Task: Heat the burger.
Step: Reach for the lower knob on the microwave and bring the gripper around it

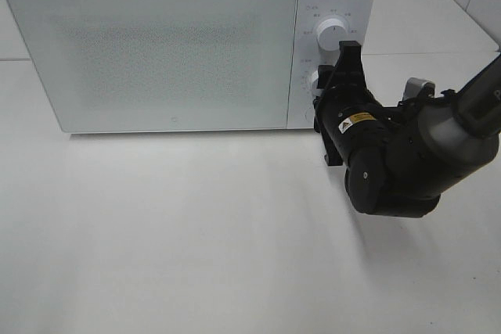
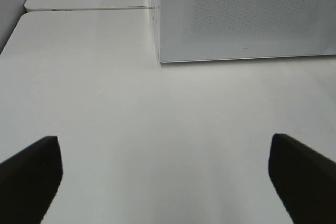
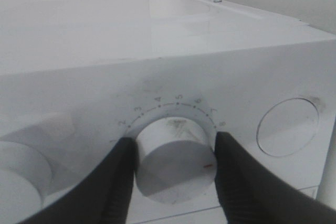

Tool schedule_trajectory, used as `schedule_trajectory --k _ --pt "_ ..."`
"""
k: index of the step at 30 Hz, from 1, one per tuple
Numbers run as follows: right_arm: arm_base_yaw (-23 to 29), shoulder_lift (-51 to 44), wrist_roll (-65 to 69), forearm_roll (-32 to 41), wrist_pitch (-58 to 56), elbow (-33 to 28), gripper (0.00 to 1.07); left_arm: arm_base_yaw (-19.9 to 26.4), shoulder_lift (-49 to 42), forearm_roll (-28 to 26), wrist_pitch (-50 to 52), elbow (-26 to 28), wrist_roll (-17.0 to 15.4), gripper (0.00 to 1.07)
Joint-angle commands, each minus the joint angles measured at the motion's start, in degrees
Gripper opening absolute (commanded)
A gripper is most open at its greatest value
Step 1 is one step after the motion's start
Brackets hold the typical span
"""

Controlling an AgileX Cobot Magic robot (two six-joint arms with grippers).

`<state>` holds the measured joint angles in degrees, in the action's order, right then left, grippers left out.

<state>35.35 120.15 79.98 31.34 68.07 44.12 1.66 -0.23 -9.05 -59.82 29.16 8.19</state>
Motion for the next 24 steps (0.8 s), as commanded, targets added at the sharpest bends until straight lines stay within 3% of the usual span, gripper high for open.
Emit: schedule_trajectory --k 1,12,14,16,20,24 --pt "0.52 -0.63 -0.52 -9.80 12.09 2.46 0.00 0.06 -1.15 -0.34 0.46 -0.23 0.00 1.00" --pt "0.52 -0.63 -3.15 -3.78 11.52 2.46 0.22 0.06 -1.15 -0.34 0.46 -0.23 0.00 1.00" --pt "0.52 -0.63 -4.64 0.69 10.14 2.46 0.34 0.06 -1.15 -0.34 0.46 -0.23 0.00 1.00" --pt "0.52 -0.63 -4.64 1.89 9.34 2.46 0.38 0.06 -1.15 -0.34 0.46 -0.23 0.00 1.00" --pt "0.52 -0.63 -5.16 5.16 5.67 2.46 0.58 0.06 -1.15 -0.34 0.46 -0.23 0.00 1.00" --pt "0.74 -0.63 -7.33 5.10 5.56 2.46 0.66 0.06 -1.15 -0.34 0.46 -0.23 0.00 1.00"
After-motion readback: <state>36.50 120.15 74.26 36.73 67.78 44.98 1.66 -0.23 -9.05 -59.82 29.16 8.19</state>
